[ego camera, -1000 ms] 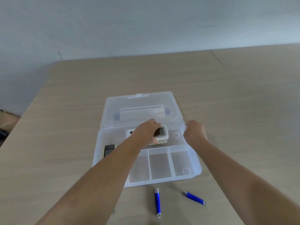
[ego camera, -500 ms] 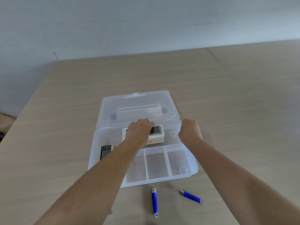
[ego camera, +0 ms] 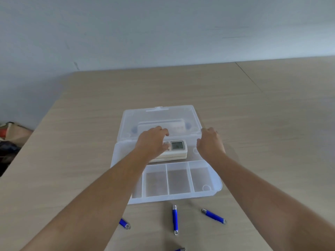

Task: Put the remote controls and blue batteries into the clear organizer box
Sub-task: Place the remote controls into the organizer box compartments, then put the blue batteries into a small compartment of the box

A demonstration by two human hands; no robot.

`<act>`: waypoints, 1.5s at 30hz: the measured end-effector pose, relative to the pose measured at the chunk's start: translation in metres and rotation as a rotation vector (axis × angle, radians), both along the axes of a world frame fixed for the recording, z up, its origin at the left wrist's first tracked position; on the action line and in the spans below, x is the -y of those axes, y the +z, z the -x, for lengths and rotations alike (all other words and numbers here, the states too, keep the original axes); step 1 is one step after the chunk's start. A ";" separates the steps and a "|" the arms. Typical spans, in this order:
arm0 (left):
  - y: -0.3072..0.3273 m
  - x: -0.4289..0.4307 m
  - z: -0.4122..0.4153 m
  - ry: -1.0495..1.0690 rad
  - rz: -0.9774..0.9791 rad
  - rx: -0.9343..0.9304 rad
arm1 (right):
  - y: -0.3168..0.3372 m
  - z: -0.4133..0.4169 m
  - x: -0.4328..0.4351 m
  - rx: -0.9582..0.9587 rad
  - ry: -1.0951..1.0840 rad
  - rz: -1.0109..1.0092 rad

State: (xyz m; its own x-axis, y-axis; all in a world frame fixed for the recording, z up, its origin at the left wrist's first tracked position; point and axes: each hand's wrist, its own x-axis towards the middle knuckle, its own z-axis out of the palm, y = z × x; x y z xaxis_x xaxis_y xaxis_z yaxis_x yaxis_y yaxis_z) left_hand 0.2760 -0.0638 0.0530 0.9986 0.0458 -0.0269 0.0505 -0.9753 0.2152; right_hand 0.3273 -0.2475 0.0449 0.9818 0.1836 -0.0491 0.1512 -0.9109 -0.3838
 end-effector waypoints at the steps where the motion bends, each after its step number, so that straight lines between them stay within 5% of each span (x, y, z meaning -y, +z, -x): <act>1: 0.008 -0.005 0.008 0.044 0.025 0.041 | 0.006 0.006 -0.006 0.006 0.024 -0.048; 9: 0.006 -0.064 0.125 0.598 0.111 0.251 | 0.028 0.135 -0.060 -0.142 0.411 -0.314; 13: -0.027 -0.072 0.201 0.766 0.072 0.159 | -0.007 0.186 -0.041 -0.235 0.760 -0.030; 19: -0.065 -0.050 0.248 0.812 0.185 -0.197 | -0.036 0.205 -0.012 -0.429 0.899 0.171; 24: -0.075 -0.027 0.230 0.862 0.302 -0.395 | -0.057 0.214 -0.007 -0.433 0.937 0.333; 30: -0.085 -0.010 0.228 0.901 0.289 -0.371 | -0.068 0.218 -0.005 -0.377 0.932 0.337; 38: -0.071 -0.018 0.249 0.780 0.802 -0.207 | -0.026 0.193 0.000 -0.375 0.595 -0.258; 41: -0.049 -0.014 0.246 0.686 1.004 -0.214 | -0.007 0.175 0.004 -0.312 0.508 -0.340; 45: -0.014 0.002 0.215 0.542 1.018 -0.185 | 0.013 0.145 0.017 -0.234 0.393 -0.387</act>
State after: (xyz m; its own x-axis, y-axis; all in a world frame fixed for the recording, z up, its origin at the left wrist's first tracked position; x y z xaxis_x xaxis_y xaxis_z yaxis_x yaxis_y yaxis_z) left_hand 0.0611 -0.0655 0.0386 0.8318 0.3387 -0.4397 0.5198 -0.1976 0.8311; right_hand 0.1819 -0.2649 0.0576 0.8079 0.5785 -0.1127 0.3202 -0.5912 -0.7402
